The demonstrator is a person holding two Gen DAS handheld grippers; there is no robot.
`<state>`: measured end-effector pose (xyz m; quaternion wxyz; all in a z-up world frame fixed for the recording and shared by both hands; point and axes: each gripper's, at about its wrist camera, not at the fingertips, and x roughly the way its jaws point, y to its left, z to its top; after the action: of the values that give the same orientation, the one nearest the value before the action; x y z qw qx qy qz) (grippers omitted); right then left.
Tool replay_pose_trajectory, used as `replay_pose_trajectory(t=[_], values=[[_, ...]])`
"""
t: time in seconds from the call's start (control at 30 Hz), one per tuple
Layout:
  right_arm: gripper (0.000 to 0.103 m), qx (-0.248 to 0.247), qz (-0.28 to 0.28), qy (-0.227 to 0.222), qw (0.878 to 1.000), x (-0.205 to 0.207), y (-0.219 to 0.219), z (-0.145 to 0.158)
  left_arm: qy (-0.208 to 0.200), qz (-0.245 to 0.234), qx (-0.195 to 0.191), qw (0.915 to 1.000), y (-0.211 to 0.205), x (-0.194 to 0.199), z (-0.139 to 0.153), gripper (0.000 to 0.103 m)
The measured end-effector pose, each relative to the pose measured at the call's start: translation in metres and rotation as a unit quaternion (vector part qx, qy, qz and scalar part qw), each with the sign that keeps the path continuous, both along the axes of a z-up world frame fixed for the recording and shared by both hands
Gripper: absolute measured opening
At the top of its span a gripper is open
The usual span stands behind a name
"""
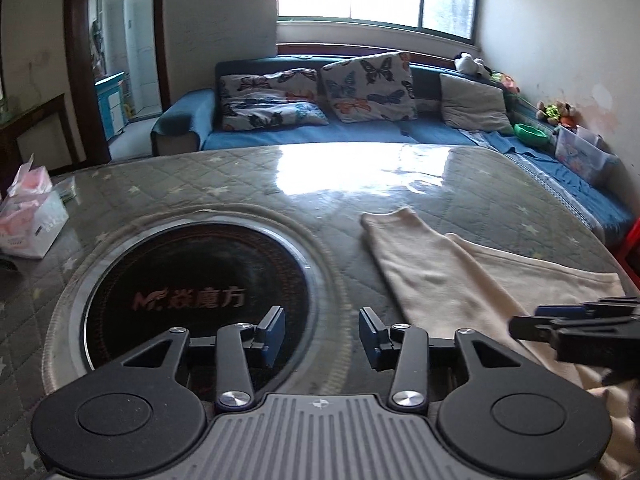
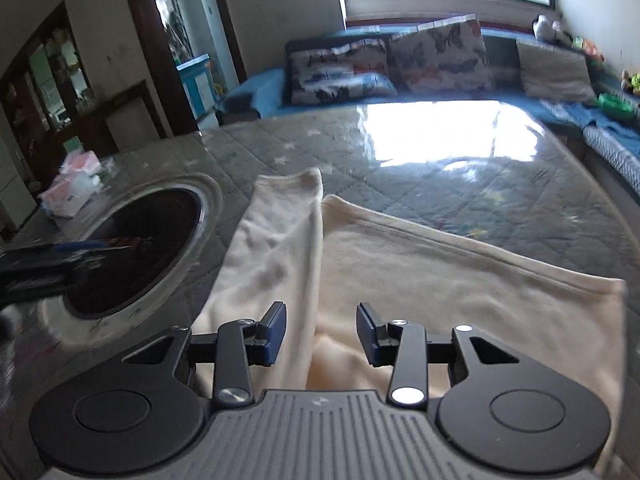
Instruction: Fold clothes
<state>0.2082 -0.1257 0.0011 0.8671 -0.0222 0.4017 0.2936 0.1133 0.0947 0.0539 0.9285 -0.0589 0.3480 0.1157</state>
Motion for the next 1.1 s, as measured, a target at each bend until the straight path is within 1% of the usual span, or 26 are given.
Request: replay_pose_trajectory(t=[0.07, 0.1, 0.13, 0.17, 0.23, 0.37, 0.47, 0.53, 0.57, 0.67, 0.7, 0.73, 0.8, 0.83, 0.87, 0.93, 1.0, 1.03, 1.1], values=[[0.031, -0.005, 0.003, 0.013, 1.000, 0.011, 0.012, -0.011, 0.001, 0.008, -0.002, 1.0000, 0.008, -0.001, 0.000, 0.048], [0.026, -0.006, 0.006, 0.012, 1.000, 0.013, 0.015, -0.012, 0.001, 0.012, -0.001, 0.9999, 0.011, -0.002, -0.001, 0.048], [0.011, -0.006, 0.009, 0.010, 1.000, 0.013, 0.017, -0.013, 0.001, 0.015, -0.001, 0.9999, 0.014, -0.003, 0.000, 0.048], [0.005, 0.000, 0.014, 0.009, 1.000, 0.012, 0.019, -0.011, 0.001, 0.019, -0.001, 0.9998, 0.017, -0.004, 0.000, 0.048], [0.003, 0.008, 0.026, 0.001, 1.000, 0.006, 0.025, -0.007, -0.002, 0.026, -0.001, 0.9997, 0.022, -0.007, 0.002, 0.048], [0.002, 0.027, 0.082, -0.025, 0.996, -0.028, 0.042, 0.013, -0.016, 0.032, 0.001, 0.9993, 0.028, -0.014, 0.012, 0.049], [0.002, 0.038, 0.144, -0.039, 0.988, -0.062, 0.062, 0.021, -0.031, 0.030, 0.002, 0.9991, 0.029, -0.019, 0.024, 0.049], [0.002, 0.044, 0.185, -0.049, 0.981, -0.085, 0.075, 0.027, -0.040, 0.024, 0.002, 0.9989, 0.027, -0.023, 0.030, 0.051], [0.002, 0.046, 0.214, -0.046, 0.975, -0.101, 0.086, 0.026, -0.044, 0.020, 0.002, 0.9988, 0.025, -0.025, 0.033, 0.051], [0.003, 0.015, 0.289, -0.059, 0.955, -0.139, 0.107, 0.015, -0.045, 0.001, -0.002, 0.9990, 0.018, -0.028, 0.033, 0.052], [0.009, 0.009, 0.304, -0.061, 0.951, -0.148, 0.110, 0.012, -0.041, -0.006, -0.004, 0.9991, 0.016, -0.027, 0.031, 0.052], [0.011, 0.005, 0.317, -0.062, 0.946, -0.156, 0.112, 0.008, -0.038, -0.012, -0.004, 0.9992, 0.014, -0.026, 0.029, 0.052], [0.013, 0.004, 0.330, -0.061, 0.942, -0.164, 0.107, 0.009, -0.031, -0.026, -0.001, 0.9992, 0.008, -0.025, 0.025, 0.052], [0.018, 0.005, 0.335, -0.065, 0.940, -0.168, 0.101, 0.011, -0.027, -0.031, 0.000, 0.9991, 0.006, -0.023, 0.022, 0.052], [0.019, 0.005, 0.339, -0.070, 0.938, -0.172, 0.095, 0.014, -0.024, -0.036, -0.001, 0.9991, 0.004, -0.022, 0.019, 0.052], [0.020, 0.017, 0.324, -0.071, 0.943, -0.169, 0.074, 0.022, -0.017, -0.047, -0.010, 0.9987, 0.000, -0.017, 0.013, 0.050], [0.020, 0.021, 0.296, -0.075, 0.952, -0.162, 0.050, 0.029, -0.011, -0.060, -0.020, 0.9979, -0.005, -0.012, 0.007, 0.050], [0.020, 0.019, 0.276, -0.079, 0.958, -0.156, 0.036, 0.032, -0.008, -0.067, -0.023, 0.9975, -0.008, -0.009, 0.003, 0.046], [0.021, 0.012, 0.229, -0.084, 0.970, -0.140, 0.006, 0.037, -0.002, -0.084, -0.020, 0.9963, -0.017, -0.003, -0.003, 0.044]])
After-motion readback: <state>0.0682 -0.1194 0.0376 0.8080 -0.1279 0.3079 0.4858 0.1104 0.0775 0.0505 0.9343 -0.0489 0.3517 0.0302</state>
